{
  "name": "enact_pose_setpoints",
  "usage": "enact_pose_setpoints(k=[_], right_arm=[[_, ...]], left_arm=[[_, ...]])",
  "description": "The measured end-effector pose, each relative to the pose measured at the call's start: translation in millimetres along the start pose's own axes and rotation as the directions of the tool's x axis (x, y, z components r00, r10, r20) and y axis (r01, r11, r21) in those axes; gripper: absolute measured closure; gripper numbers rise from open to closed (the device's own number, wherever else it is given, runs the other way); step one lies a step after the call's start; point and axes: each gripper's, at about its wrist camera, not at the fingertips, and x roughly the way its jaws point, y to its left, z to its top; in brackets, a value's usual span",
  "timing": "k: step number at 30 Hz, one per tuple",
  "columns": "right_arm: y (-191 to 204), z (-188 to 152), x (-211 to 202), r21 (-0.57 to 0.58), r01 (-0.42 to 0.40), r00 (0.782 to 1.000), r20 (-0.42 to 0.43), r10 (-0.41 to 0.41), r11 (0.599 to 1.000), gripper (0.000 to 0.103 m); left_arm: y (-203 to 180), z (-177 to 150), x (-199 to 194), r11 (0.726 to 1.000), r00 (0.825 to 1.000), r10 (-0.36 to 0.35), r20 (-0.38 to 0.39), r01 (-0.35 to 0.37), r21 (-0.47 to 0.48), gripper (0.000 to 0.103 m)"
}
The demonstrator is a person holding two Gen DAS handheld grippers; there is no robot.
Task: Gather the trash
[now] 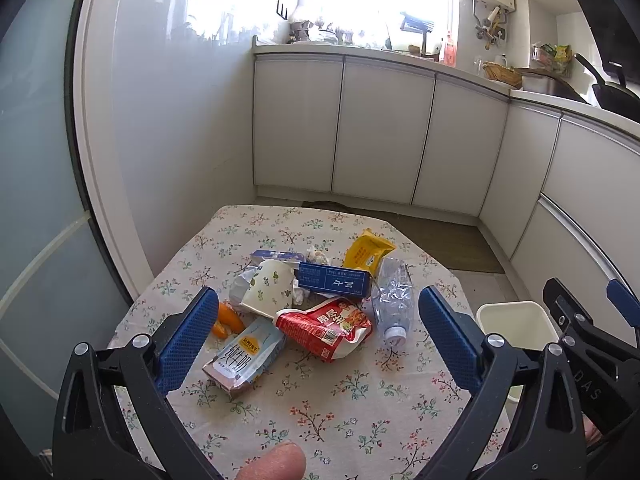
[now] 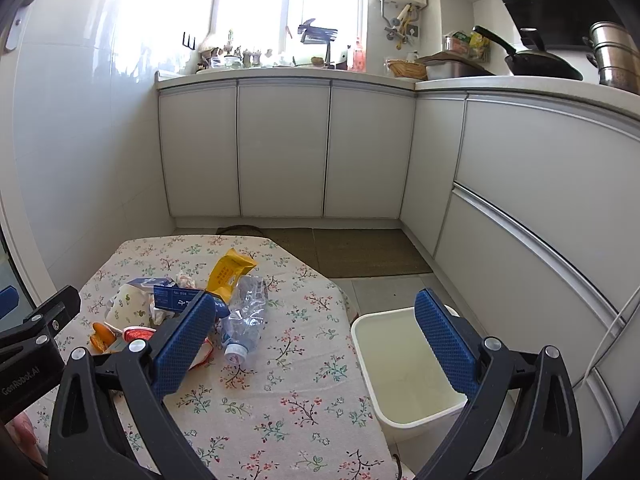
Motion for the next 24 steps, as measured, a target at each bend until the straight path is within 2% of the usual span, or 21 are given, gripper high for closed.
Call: enact_pose_setpoints(k=[24], right_arm=[[-1.2,-3.1,2.5,0.003,-0.003,1.000,0.001,0.003,1.000,0.006]], left_arm=[[-1.4,-5.6,4.5,1.000,1.000,0.004,-0.012,-0.004,-0.003,0.007]])
